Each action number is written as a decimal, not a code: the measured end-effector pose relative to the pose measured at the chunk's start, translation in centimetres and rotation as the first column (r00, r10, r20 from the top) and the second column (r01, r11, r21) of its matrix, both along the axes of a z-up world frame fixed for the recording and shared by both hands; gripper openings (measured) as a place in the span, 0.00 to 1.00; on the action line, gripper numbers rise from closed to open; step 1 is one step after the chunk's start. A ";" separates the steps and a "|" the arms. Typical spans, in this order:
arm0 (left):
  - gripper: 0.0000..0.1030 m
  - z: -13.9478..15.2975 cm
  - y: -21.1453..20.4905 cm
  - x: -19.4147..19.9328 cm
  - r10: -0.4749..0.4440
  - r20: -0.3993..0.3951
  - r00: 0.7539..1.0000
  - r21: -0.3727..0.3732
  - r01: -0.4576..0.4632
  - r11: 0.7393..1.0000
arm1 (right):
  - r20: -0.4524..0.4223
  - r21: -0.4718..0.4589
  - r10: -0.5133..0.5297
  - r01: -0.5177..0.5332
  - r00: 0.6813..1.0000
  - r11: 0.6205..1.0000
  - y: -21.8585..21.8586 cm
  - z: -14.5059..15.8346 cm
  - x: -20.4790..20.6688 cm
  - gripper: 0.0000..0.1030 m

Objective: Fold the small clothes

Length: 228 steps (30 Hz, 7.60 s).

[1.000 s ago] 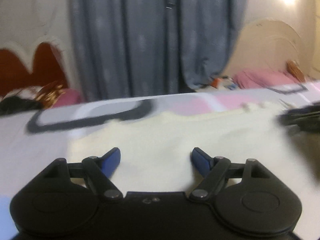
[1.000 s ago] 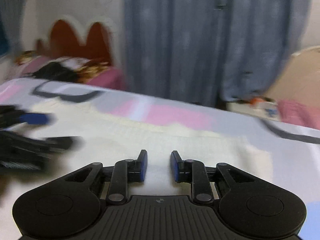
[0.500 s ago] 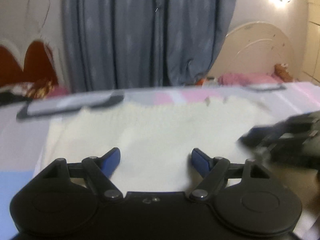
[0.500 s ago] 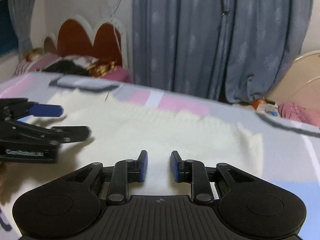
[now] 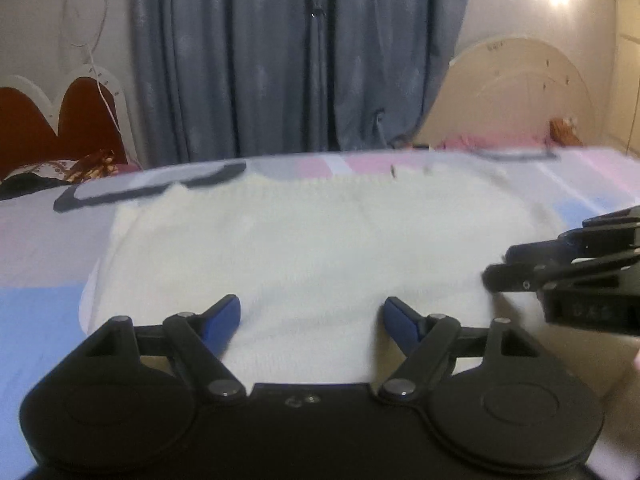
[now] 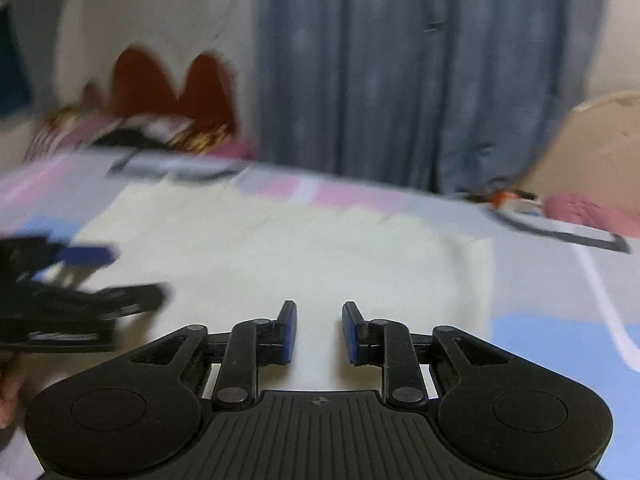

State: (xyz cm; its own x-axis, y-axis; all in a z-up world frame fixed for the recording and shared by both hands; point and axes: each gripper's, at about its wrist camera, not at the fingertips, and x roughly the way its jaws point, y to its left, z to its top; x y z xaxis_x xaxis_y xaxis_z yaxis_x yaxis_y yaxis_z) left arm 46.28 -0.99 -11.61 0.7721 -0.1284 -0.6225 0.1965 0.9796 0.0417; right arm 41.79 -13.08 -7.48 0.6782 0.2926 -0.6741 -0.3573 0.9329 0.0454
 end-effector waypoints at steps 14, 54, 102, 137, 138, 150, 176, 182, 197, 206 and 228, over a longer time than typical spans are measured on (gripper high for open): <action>0.76 -0.3 -0.9 -5.8 0.014 -0.051 0.999 -0.046 -0.017 0.999 | -0.071 0.081 0.006 0.000 0.997 0.997 1.6 0.3 -6.5 0.23; 0.78 -0.1 3.8 -8.8 0.164 -0.085 0.983 0.005 -0.165 0.986 | -0.083 0.011 -0.167 0.168 0.982 0.986 -4.1 0.4 -8.8 0.23; 0.56 -2.9 13.3 -9.4 0.409 -0.286 0.867 -0.733 -0.473 0.489 | -0.101 0.292 -0.100 0.126 0.990 0.948 -3.7 4.0 -8.7 0.03; 0.06 1.1 10.6 -5.9 0.472 -0.105 0.875 -0.679 -0.410 0.609 | -0.179 0.428 -0.038 0.113 0.983 0.897 0.8 -1.9 5.3 0.00; 0.06 1.7 10.0 -5.7 0.459 -0.087 0.884 -0.672 -0.392 0.628 | -0.186 0.440 -0.033 0.114 0.982 0.891 0.5 -1.9 5.4 0.00; 0.06 7.3 -7.4 -3.2 0.101 0.040 0.994 -0.443 -0.073 0.893 | -0.214 0.609 -0.233 0.316 0.949 0.727 -16.9 0.0 2.6 0.00; 0.64 1.0 -3.4 0.8 0.196 -0.158 0.968 -0.308 -0.236 0.922 | -0.177 0.481 -0.124 0.196 0.976 0.855 -15.2 -1.0 4.7 0.17; 0.58 2.3 -3.3 1.2 0.137 -0.112 0.984 -0.350 -0.168 0.922 | -0.115 0.409 -0.143 0.178 0.983 0.895 -15.8 0.0 2.9 0.11; 0.44 2.1 -6.7 10.2 -0.004 -0.120 0.993 -0.295 -0.032 0.955 | -0.084 0.205 -0.196 0.210 0.977 0.956 -12.6 -1.2 8.1 0.18; 0.41 3.4 -4.5 0.5 0.017 -0.046 0.999 -0.241 -0.028 0.970 | -0.001 0.272 -0.140 0.135 0.990 0.953 -12.9 1.8 0.5 0.18; 0.72 2.6 -1.5 -1.3 0.052 -0.138 0.989 -0.352 -0.099 0.931 | -0.125 0.363 -0.190 0.223 0.974 0.905 -15.8 0.8 -4.0 0.44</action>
